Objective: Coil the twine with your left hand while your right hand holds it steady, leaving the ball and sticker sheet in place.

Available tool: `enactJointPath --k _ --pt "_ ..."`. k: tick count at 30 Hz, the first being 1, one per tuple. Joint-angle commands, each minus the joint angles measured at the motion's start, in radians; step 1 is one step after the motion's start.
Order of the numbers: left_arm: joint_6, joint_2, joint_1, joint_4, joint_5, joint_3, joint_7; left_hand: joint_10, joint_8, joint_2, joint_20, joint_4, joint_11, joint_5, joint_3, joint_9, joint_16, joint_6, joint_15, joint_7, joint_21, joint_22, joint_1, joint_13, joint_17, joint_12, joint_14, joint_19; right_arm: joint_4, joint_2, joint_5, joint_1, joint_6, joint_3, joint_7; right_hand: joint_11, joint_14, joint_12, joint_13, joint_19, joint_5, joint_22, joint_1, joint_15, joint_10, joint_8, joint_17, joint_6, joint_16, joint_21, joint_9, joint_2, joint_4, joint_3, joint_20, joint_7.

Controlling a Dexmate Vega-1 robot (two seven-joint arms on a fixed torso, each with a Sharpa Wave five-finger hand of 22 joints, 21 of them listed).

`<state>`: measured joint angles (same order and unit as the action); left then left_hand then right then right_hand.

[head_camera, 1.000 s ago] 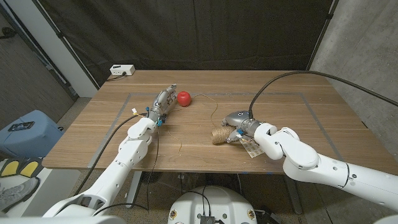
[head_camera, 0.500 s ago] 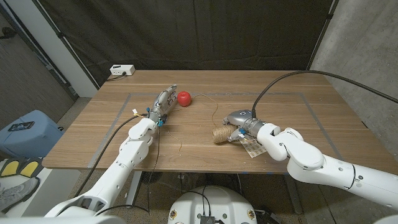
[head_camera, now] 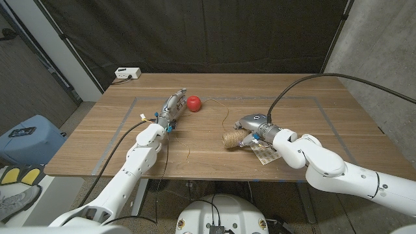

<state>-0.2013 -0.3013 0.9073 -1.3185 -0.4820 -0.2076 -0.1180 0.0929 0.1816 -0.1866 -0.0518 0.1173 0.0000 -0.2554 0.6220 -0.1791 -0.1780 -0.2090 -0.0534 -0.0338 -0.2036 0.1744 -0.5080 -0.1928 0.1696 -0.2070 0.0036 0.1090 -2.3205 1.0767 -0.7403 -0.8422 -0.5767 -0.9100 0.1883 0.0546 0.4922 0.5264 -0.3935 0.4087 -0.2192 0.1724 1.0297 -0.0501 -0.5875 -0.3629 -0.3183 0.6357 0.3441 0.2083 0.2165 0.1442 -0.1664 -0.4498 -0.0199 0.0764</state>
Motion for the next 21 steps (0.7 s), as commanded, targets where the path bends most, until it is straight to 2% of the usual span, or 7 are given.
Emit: enactJointPath --k 1,9,13,21 --pt "0.007 0.002 -0.004 -0.008 0.007 -0.008 0.008 0.007 0.005 -0.002 -0.001 -0.004 0.002 -0.007 -0.002 -0.003 -0.005 -0.011 -0.004 0.0 0.002 0.003 -0.011 -0.004 0.002 -0.006 0.007 0.006 -0.006 0.023 0.055 -0.021 0.029 0.035 -0.064 0.06 0.018 0.007 -0.001 0.011 -0.004 0.003 0.014 -0.128 -0.074 -0.007 -0.003 0.057 0.008 -0.001 0.004 -0.024 0.008 -0.003 0.0 0.042" --pt "0.005 0.005 -0.027 0.01 0.013 -0.02 0.002 0.006 0.006 -0.001 0.0 -0.004 0.0 -0.007 -0.003 -0.003 -0.004 -0.014 -0.004 -0.002 0.002 0.003 -0.011 -0.004 0.002 -0.005 0.007 0.005 -0.008 0.032 0.087 -0.028 0.051 0.059 -0.106 0.064 0.028 0.012 0.001 0.016 -0.003 0.003 0.014 -0.134 -0.089 -0.01 -0.005 0.071 0.008 -0.001 0.003 -0.023 0.009 -0.004 -0.003 0.046" --pt "0.003 0.008 -0.034 0.017 0.013 -0.024 0.002 0.006 0.006 -0.001 0.0 -0.004 0.0 -0.008 -0.003 -0.003 -0.004 -0.015 -0.004 -0.003 0.002 0.003 -0.012 -0.004 0.002 -0.005 0.007 0.005 -0.008 0.036 0.069 -0.026 0.054 0.056 -0.113 0.092 0.032 0.017 0.004 0.017 -0.002 0.003 0.015 -0.136 -0.11 -0.012 -0.011 0.078 0.01 -0.002 0.002 -0.025 0.01 0.0 -0.003 0.048" --pt "0.001 0.01 -0.043 0.019 0.018 -0.03 0.011 0.006 0.006 -0.001 0.0 -0.004 -0.001 -0.008 -0.003 -0.003 -0.004 -0.016 -0.004 -0.001 0.003 0.003 -0.013 -0.004 0.002 -0.005 0.007 0.005 -0.011 0.045 0.091 -0.027 0.065 0.073 -0.123 0.096 0.033 0.019 0.005 0.019 0.0 0.003 0.013 -0.137 -0.117 -0.013 -0.014 0.084 0.009 -0.002 0.001 -0.025 0.012 0.002 -0.004 0.049"
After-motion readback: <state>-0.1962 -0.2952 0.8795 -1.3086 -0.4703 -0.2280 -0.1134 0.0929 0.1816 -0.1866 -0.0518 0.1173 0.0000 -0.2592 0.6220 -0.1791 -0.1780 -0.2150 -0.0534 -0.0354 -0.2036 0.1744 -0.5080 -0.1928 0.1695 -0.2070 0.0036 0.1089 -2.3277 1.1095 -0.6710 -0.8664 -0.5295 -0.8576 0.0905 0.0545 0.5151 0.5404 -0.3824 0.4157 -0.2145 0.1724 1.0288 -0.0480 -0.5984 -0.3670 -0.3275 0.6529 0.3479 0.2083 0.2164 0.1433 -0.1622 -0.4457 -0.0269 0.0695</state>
